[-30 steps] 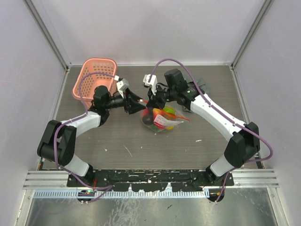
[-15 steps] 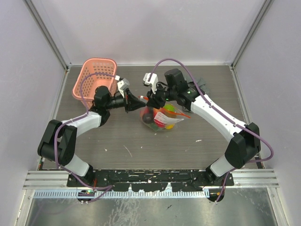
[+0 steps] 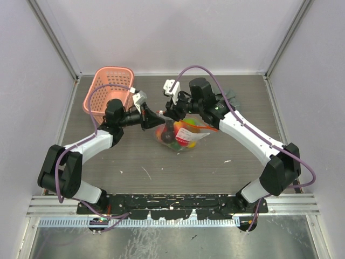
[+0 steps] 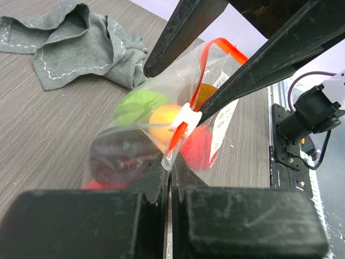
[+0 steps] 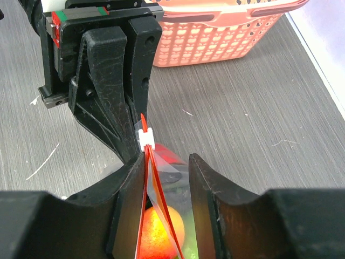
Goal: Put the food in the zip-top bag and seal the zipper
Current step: Zip the zipper food storage bag at the center of the board.
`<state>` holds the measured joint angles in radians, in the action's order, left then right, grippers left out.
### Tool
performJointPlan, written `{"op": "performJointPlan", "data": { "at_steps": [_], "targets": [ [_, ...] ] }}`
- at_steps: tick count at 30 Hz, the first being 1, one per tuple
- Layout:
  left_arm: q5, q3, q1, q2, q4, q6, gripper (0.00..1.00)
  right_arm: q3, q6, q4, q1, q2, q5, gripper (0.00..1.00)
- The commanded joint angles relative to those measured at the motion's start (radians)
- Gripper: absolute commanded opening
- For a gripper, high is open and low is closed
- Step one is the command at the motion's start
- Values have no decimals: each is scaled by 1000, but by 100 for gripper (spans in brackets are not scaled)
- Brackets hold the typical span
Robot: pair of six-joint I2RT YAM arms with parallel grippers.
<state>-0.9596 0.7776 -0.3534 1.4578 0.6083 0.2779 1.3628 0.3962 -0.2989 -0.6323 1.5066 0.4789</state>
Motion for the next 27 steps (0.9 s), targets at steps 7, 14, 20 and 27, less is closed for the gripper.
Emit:
{"op": "performJointPlan", "data": {
  "at_steps": [7, 14, 20, 27],
  "targets": [
    [13, 22, 2, -39, -23, -45, 0, 57, 14, 67, -8, 29, 112, 45],
    [19, 29, 2, -36, -41, -52, 0, 69, 35, 45, -10, 51, 138, 46],
    [24, 36, 2, -36, -61, -58, 0, 84, 33, 61, -13, 73, 128, 44],
    [31, 38, 2, -37, -71, -61, 0, 87, 36, 55, -12, 85, 139, 35]
  ]
}}
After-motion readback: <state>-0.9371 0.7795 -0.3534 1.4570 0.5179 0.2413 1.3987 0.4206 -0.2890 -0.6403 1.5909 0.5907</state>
